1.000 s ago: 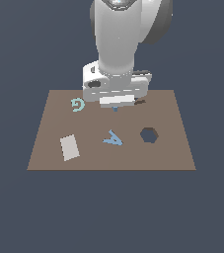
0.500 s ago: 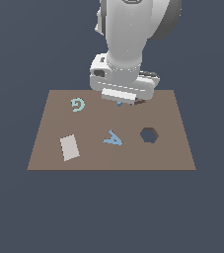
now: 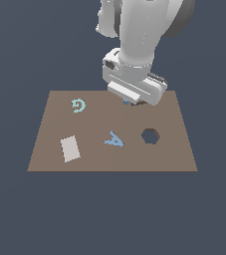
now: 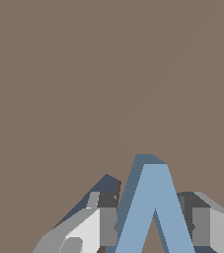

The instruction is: Insert a designated object into the corresponding slot on a board.

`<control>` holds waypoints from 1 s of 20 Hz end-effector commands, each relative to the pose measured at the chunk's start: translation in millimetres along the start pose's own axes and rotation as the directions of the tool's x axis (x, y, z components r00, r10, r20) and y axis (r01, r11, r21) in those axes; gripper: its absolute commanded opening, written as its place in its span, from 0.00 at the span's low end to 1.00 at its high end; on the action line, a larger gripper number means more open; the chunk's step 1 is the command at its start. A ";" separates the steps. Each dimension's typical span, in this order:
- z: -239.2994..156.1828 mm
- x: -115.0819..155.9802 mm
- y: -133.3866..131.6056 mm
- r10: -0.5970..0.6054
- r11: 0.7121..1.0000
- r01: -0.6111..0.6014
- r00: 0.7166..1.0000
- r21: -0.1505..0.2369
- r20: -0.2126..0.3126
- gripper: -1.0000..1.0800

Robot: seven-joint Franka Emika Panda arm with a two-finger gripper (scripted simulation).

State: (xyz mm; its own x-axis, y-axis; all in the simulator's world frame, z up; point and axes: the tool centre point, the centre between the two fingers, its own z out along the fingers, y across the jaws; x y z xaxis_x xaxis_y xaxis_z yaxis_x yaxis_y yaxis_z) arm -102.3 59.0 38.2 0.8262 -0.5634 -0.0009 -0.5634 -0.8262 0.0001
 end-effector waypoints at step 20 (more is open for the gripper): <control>-2.0 -15.3 -30.9 0.423 0.906 -0.423 0.906 0.000 0.001 0.00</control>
State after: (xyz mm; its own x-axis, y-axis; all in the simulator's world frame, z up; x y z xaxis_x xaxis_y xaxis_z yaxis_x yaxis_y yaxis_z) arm -98.0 92.3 40.1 0.5229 -0.8524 -0.0016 -0.8524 -0.5229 0.0006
